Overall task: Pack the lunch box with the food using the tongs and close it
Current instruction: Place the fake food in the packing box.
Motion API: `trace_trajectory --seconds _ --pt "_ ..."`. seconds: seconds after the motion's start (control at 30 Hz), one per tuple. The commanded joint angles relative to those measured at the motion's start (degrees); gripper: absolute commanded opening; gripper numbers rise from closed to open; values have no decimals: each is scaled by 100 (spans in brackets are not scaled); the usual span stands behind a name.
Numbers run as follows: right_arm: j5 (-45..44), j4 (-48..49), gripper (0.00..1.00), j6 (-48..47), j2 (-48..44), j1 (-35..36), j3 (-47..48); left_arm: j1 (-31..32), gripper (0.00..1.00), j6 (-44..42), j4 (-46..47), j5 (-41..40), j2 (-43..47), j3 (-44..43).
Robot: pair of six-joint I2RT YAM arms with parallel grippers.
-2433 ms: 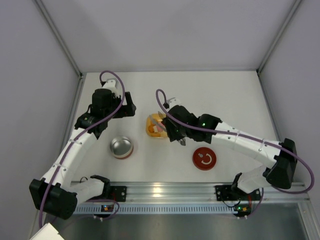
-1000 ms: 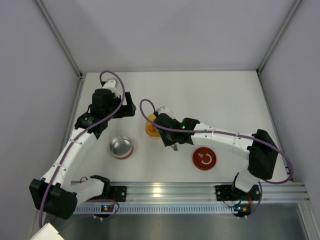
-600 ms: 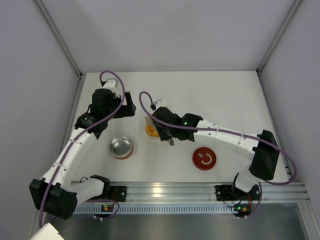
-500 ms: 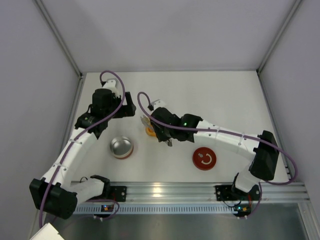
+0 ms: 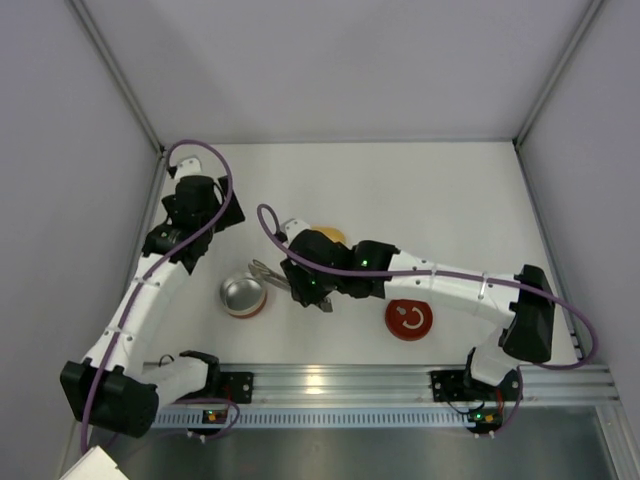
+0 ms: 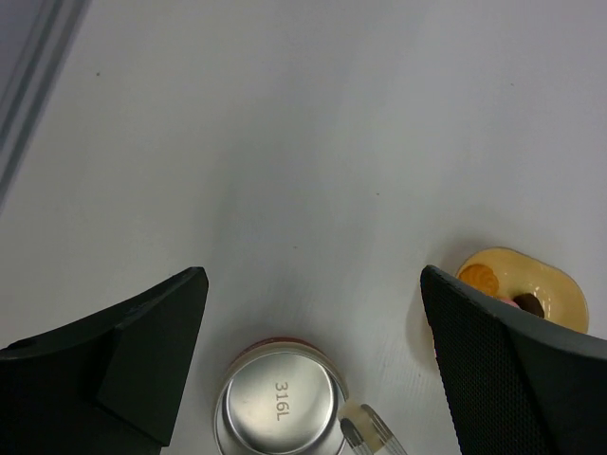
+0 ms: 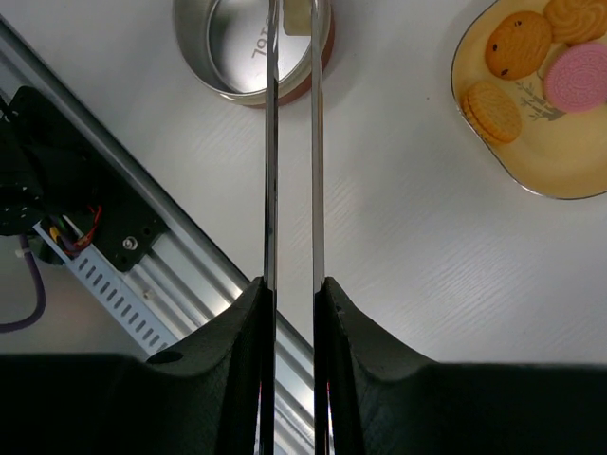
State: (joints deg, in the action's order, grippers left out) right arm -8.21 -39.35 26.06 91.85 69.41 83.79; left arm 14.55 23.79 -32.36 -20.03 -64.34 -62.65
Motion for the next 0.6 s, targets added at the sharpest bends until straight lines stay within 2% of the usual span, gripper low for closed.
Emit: trace_trajectory --seconds 0.0,0.33,0.57 --pt "205 429 20 -22 -106 161 366 -373 99 266 -156 -415 141 -247" --pt "539 569 21 -128 236 231 524 -1208 99 389 -131 51 272 -81" --pt "636 613 24 -172 544 258 674 -1288 99 328 -78 78 351 104"
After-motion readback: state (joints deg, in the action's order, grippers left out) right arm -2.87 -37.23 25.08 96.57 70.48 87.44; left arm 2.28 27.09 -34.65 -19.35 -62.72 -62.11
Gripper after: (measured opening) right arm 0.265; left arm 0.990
